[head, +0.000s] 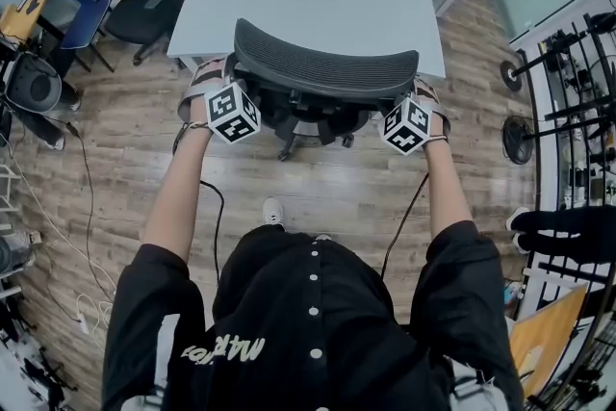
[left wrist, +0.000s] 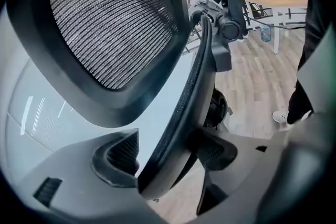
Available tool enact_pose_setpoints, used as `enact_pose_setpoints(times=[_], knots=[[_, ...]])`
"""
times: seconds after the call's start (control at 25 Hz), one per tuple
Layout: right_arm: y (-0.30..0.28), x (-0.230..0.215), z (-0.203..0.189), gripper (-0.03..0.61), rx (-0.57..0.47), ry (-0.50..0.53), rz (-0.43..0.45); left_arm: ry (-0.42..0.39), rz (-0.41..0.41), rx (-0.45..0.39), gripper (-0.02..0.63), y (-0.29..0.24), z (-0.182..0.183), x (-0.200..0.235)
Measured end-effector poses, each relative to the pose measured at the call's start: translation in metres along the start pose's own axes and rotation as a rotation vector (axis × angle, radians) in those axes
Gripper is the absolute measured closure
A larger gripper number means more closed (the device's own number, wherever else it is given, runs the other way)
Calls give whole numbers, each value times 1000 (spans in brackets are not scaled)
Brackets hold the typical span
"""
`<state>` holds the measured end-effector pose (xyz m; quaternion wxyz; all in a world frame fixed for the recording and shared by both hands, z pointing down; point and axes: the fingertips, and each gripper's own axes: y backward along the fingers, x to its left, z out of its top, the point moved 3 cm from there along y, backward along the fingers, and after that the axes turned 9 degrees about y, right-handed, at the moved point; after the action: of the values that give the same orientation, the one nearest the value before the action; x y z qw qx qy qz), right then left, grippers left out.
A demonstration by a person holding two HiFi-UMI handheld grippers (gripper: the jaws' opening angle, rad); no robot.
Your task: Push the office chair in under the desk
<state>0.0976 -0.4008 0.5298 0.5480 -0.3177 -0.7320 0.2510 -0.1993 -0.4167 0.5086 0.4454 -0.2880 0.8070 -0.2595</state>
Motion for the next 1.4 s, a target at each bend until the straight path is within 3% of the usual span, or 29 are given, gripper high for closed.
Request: enact_pose_setpoints(times=[1.04,1.4], knots=[[-28,-27,-2,268,15,2,23,15,12,5,275,-24,6,21],[-22,-28,-5,265,16,-6,-5,10,37,-27,268,-20,10,20]])
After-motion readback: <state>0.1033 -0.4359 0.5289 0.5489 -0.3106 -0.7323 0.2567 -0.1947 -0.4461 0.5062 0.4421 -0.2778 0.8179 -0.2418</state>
